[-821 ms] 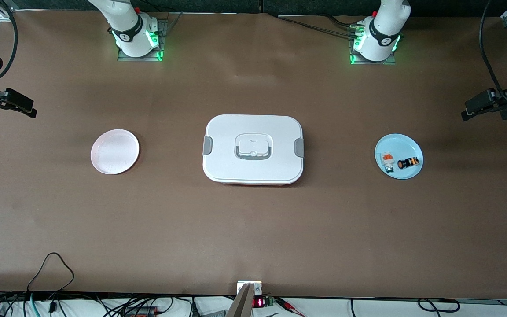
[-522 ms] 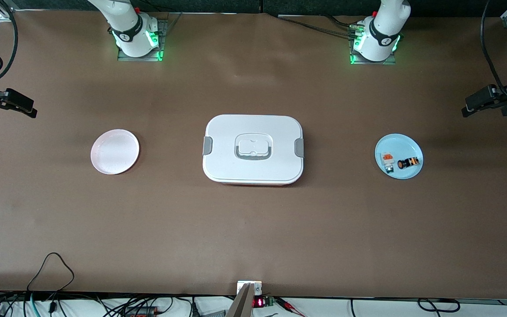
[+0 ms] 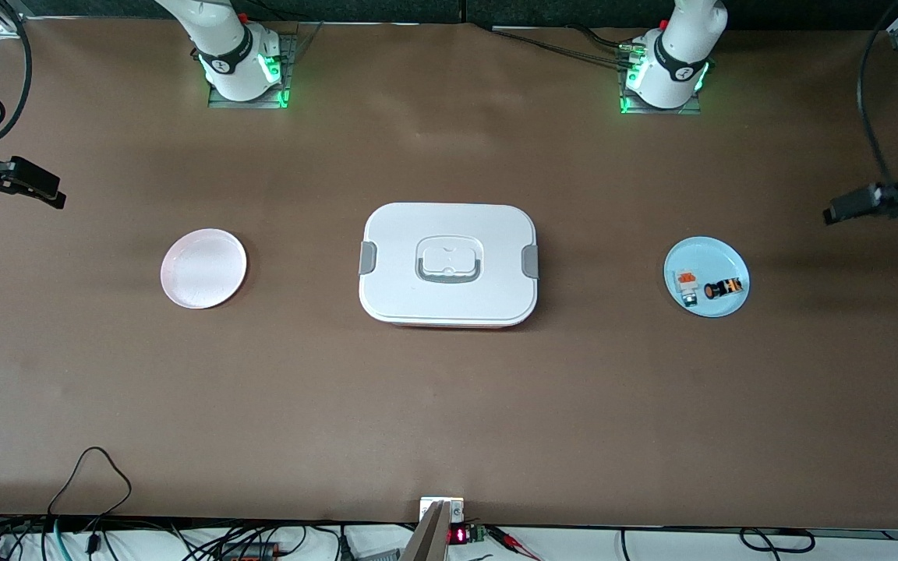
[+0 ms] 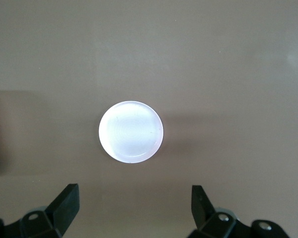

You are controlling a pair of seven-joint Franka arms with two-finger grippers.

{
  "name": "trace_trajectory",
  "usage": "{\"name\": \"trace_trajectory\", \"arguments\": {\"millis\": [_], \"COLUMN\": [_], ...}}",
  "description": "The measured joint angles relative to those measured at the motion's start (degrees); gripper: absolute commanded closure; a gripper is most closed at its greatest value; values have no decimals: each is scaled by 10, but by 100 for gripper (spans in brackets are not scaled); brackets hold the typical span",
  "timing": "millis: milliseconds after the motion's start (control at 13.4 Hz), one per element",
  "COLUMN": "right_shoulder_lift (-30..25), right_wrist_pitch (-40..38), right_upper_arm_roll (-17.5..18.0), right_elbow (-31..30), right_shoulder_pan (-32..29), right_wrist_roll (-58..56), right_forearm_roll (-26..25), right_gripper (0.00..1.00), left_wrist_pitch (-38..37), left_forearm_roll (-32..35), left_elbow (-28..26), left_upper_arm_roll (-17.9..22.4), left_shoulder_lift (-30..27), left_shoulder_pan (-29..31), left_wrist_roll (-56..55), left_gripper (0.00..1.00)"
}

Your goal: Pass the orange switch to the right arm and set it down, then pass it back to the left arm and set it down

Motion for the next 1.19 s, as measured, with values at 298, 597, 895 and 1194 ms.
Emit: {"name": "trace_trajectory", "arguments": {"millis": [298, 597, 895, 1194], "right_shoulder_lift": [0, 3, 4, 4], "right_wrist_pitch": [0, -2, -2, -3], "right_upper_arm_roll": [0, 0, 1, 1], "right_elbow": [0, 0, 0, 0], "right_shoulder_pan": [0, 0, 1, 1], "right_wrist_roll": [0, 0, 0, 0], "right_forearm_roll": [0, 0, 0, 0], "right_gripper": [0, 0, 0, 0], "left_wrist_pitch": [49, 176, 312, 377], "left_forearm_roll": [12, 14, 14, 14], "left_elbow": [-2, -82, -202, -248], "left_upper_arm_roll": [1, 2, 2, 2], "left_shoulder_lift": [85, 112, 128, 166], "left_shoulder_pan": [1, 1, 2, 5], "left_wrist_roll": [-6, -9, -11, -14], "left_gripper": [0, 0, 0, 0]}}
